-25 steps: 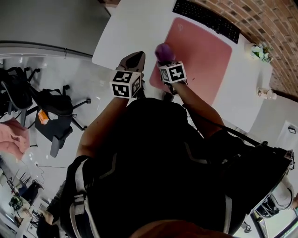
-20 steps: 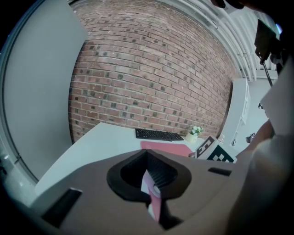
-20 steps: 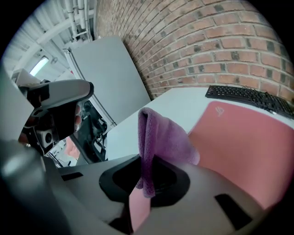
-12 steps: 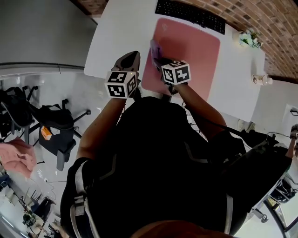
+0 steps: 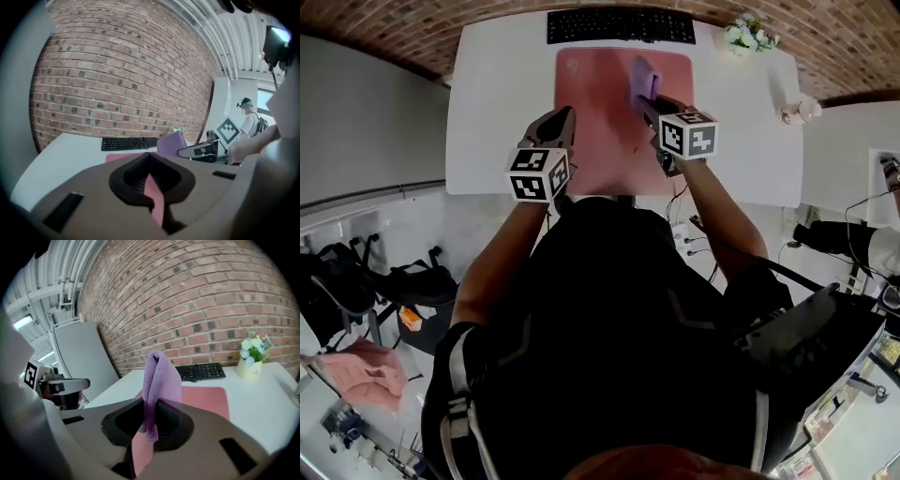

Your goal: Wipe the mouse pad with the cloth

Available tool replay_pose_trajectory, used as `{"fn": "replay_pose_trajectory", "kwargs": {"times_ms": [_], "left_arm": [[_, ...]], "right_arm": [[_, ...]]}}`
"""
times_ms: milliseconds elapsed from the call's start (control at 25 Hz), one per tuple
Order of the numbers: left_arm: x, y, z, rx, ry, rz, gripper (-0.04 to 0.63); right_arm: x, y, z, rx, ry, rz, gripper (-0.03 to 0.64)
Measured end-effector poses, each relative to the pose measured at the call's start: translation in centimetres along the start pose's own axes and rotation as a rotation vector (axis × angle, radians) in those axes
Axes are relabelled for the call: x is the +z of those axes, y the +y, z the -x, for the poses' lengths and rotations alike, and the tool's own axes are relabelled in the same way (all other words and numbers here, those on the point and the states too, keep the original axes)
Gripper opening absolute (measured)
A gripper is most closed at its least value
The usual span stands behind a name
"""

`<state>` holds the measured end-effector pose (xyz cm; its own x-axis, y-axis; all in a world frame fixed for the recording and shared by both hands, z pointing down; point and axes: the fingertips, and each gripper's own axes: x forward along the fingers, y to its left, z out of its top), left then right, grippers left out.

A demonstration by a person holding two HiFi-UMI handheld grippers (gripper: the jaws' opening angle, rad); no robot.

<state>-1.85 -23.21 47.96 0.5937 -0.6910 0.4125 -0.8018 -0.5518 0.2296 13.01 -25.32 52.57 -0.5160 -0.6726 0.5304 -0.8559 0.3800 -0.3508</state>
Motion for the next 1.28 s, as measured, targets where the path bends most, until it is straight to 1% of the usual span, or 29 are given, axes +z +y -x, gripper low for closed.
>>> {"fn": "replay_pose_trajectory", "kwargs": {"times_ms": [120,240,480,600,680,760,960,1120,1280], "left_arm": [[0.2,-1.9,-1.7,-0.038,0.014,-0.021,0.003],[0.6,-3.4,-3.3,-0.064,0.02,-0.041,0.003],[0.2,-5.3,-5.7,-0.089,0.055,-0.063,0.003],[-0.3,-5.5,-6.1,-0.086,0.077,-0.067,0.003],[-0.7,-5.2,-6.1,-0.077,0.088,-0.067,0.003],[-1.0,-4.7,-5.9,-0.066,0.095,-0.066,0.003],[-1.3,-3.0,-5.4,-0.035,0.098,-0.052,0.003],[-1.0,-1.6,-4.8,-0.012,0.084,-0.011,0.003],[-0.9,-0.4,-4.2,0.01,0.073,0.003,0.003]], "right_arm": [[0.5,-5.2,2.3,-0.11,-0.017,-0.013,0.058],[0.4,-9.6,4.1,-0.197,-0.007,-0.009,0.058],[-2.3,-16.9,5.6,-0.346,0.101,0.01,0.058],[-4.4,-19.2,5.3,-0.401,0.175,0.037,0.058],[-5.3,-19.8,4.6,-0.412,0.218,0.065,0.058],[-6.1,-19.5,3.5,-0.406,0.251,0.082,0.058],[-7.4,-18.1,0.7,-0.362,0.298,0.056,0.058],[-7.9,-16.3,-1.1,-0.329,0.334,0.084,0.058],[-7.8,-13.7,-3.0,-0.271,0.351,0.103,0.058]]}}
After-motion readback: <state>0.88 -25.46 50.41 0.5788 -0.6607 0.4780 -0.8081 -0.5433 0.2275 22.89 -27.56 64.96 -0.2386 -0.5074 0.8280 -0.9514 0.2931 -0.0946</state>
